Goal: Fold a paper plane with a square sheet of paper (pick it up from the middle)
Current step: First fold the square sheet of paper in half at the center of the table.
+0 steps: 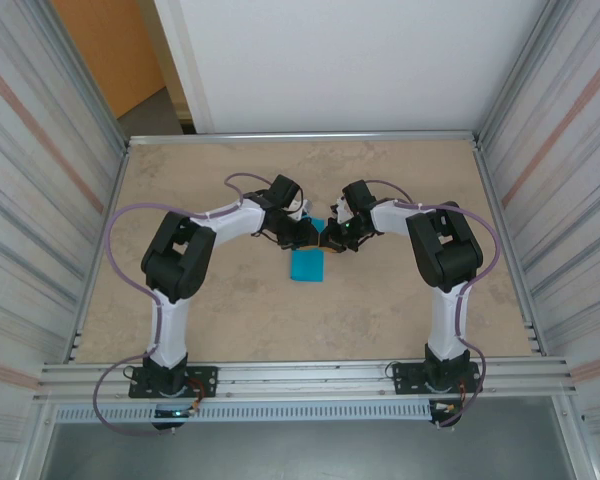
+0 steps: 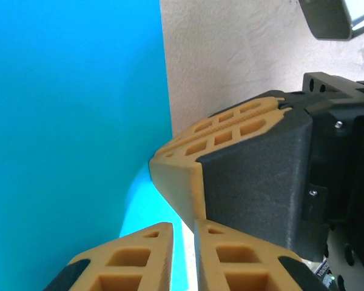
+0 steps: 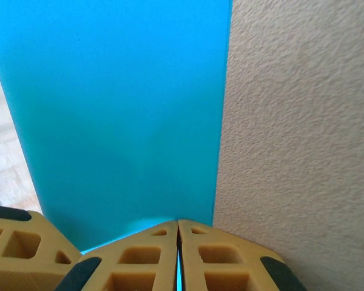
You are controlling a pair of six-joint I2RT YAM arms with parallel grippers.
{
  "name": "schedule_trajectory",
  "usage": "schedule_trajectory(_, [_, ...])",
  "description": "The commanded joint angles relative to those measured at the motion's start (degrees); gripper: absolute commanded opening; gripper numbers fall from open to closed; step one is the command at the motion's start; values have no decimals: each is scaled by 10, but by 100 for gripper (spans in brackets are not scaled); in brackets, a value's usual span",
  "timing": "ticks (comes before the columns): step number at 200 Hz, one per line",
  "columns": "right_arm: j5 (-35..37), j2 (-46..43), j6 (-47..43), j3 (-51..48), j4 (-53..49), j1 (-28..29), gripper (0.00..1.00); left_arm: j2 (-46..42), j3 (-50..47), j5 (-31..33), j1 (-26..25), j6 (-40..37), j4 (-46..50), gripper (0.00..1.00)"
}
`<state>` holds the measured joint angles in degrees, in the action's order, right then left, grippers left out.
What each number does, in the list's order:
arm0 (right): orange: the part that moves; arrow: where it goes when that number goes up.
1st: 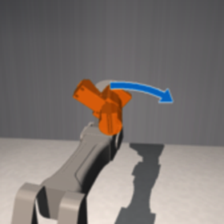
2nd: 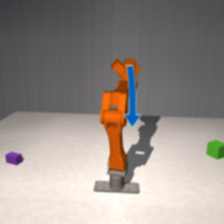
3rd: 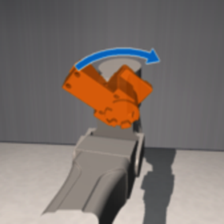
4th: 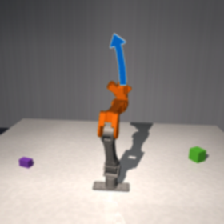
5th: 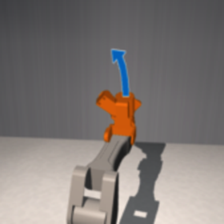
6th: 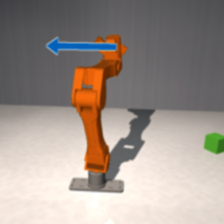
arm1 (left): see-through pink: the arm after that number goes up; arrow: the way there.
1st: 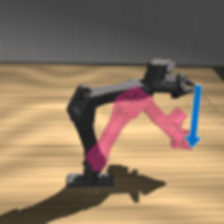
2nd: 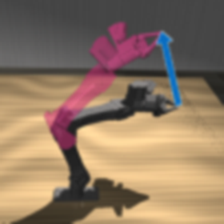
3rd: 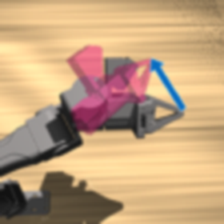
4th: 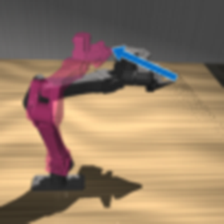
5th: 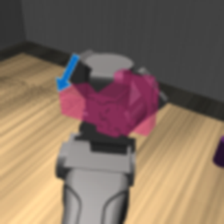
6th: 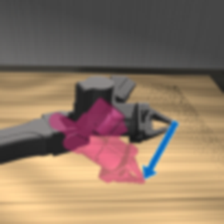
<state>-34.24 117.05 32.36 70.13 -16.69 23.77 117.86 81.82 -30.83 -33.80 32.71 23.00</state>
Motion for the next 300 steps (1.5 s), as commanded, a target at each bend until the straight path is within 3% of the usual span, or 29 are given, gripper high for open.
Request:
schedule_trajectory(1, [106,64,-12,-30,-84,9,11,18,12,4,3,-13,32,18])
schedule_trajectory(133, [154,84,-28,-21,-140,8,10,43,-38,-16,46,-28,19,15])
schedule_trajectory(236, [175,93,-33,-11,-162,5,10,-40,-130,-62,140,-35,-17,16])
schedule_trajectory(267, [170,90,-33,-9,-162,5,10,-77,-128,-98,134,-18,-59,16])
schedule_trajectory(300, [167,90,-33,-8,-161,5,10,-62,-105,-111,92,0,-93,17])
